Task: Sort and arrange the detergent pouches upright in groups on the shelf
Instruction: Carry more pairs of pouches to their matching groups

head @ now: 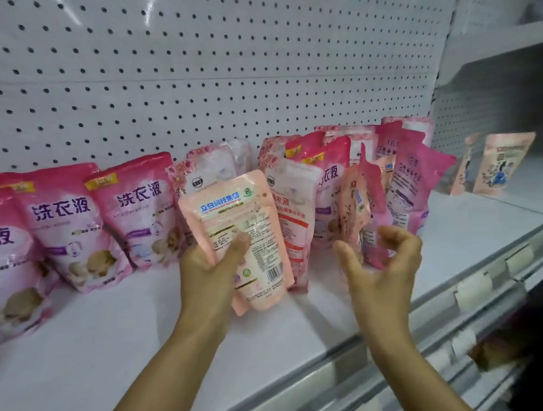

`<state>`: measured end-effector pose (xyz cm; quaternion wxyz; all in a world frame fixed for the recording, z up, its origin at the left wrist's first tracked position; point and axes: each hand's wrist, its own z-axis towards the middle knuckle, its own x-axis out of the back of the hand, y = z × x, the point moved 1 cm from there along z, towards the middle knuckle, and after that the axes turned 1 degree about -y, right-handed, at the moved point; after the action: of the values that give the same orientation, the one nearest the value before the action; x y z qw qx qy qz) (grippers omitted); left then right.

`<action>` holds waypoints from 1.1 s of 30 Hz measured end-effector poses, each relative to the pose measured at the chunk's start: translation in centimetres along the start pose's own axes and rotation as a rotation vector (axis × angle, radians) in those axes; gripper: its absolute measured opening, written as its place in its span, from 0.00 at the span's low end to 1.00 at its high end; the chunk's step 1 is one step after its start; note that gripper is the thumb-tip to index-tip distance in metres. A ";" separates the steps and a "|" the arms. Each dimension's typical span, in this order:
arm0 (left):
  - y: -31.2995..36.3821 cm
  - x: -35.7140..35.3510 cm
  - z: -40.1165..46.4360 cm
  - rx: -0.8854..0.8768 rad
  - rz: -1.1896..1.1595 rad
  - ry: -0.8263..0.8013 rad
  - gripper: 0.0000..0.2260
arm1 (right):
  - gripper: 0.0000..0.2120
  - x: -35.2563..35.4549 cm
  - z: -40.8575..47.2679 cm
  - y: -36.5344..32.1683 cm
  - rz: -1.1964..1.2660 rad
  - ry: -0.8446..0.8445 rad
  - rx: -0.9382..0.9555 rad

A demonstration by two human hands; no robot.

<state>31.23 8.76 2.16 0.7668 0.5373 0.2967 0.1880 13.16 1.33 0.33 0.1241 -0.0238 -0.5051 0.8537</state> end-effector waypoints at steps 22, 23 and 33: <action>-2.2 -14.5 -8.4 0.175 -0.045 -0.401 0.08 | 0.08 18.4 4.5 2.5 0.133 -0.140 0.077; -2.7 -16.4 -9.0 0.166 -0.038 -0.400 0.08 | 0.08 20.1 5.4 3.2 0.118 -0.142 0.076; -6.7 -34.2 -12.4 0.204 -0.016 -0.389 0.11 | 0.08 35.1 14.7 10.2 0.089 -0.208 -0.009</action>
<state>-2.89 -5.49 1.44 0.7526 0.6360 0.1650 0.0436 -25.15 -7.67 1.68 0.0328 0.0420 -0.5176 0.8539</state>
